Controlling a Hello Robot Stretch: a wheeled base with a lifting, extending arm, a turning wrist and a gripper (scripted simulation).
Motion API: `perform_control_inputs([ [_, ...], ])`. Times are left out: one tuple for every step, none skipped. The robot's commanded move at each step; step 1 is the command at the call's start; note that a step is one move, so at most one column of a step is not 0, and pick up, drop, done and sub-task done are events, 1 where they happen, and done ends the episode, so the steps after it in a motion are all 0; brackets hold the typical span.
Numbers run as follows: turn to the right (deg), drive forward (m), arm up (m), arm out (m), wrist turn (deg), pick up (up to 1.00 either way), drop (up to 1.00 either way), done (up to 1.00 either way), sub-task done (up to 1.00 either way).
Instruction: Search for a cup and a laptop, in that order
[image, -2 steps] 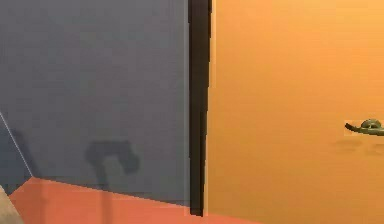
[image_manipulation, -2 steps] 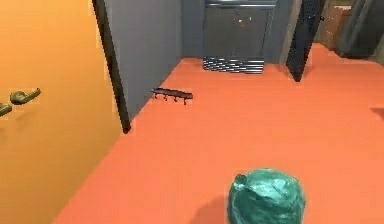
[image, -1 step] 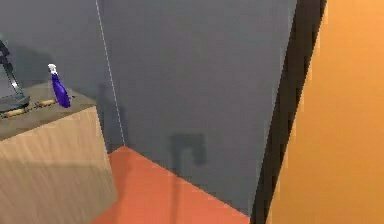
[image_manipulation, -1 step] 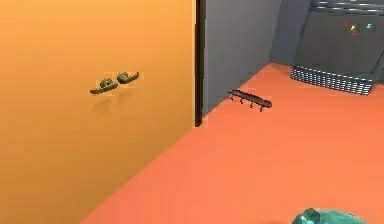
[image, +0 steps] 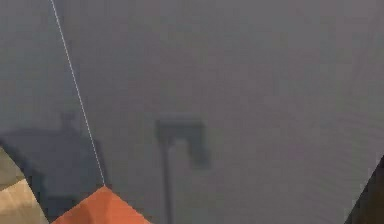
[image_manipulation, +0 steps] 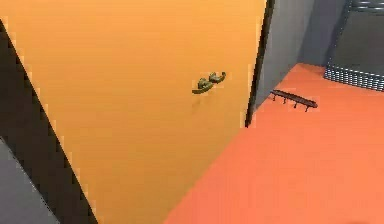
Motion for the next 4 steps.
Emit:
perform_control_inputs([
  [-45.0, 0.00, 0.00, 0.00, 0.0, 0.00, 0.00, 0.00, 0.00],
  [-45.0, 0.00, 0.00, 0.00, 0.0, 0.00, 0.00, 0.00, 0.00],
  [0.0, 0.00, 0.00, 0.00, 0.0, 0.00, 0.00, 0.00, 1.00],
  [-45.0, 0.00, 0.00, 0.00, 0.0, 0.00, 0.00, 0.00, 0.00],
])
